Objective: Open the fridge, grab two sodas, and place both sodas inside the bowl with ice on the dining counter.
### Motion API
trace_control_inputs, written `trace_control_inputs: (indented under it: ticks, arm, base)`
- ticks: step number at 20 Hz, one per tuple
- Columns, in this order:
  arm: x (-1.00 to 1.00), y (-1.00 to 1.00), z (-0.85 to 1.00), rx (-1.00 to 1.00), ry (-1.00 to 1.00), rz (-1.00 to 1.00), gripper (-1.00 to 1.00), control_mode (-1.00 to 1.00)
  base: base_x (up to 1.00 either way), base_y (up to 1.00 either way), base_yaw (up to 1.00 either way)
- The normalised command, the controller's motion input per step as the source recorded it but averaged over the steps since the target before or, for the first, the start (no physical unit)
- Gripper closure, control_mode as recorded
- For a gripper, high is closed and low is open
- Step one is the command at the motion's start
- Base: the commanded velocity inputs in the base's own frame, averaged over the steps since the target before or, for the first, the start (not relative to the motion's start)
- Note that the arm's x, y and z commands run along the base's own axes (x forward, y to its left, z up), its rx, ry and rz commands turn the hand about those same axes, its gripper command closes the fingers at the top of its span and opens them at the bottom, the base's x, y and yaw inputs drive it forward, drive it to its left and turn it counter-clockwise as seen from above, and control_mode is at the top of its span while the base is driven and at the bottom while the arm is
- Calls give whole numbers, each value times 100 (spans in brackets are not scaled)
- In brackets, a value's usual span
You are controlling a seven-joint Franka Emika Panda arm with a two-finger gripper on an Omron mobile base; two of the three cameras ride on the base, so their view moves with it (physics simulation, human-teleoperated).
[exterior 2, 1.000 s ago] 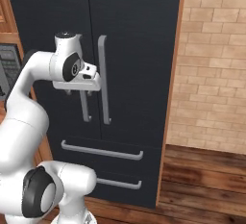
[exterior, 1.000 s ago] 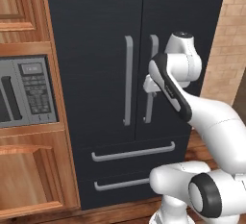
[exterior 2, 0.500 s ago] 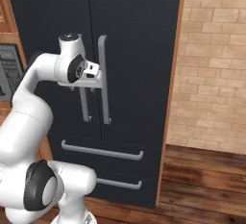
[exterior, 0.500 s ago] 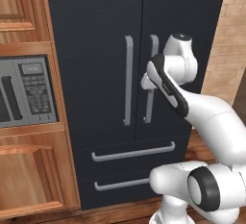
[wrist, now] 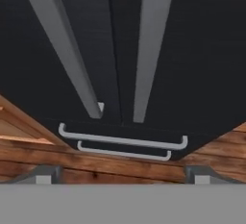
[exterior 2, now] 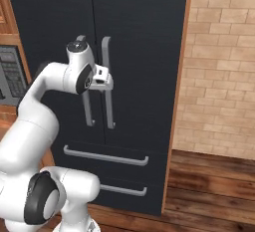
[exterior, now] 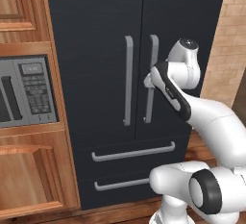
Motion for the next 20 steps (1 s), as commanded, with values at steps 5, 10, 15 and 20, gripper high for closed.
trace_control_inputs:
  ticks: [5,10,15,20]
  arm:
    - [16,-14,0,1,-2,-1,-100,-100]
    - [54,4,-5,1,0,0,-100,-100]
    - [43,2,-16,0,-2,-1,-100,-100]
    - [32,0,-22,-1,-7,-2,-100,-100]
  base:
    - [0,0,0]
    - [0,0,0]
    - [0,0,0]
    - [0,0,0]
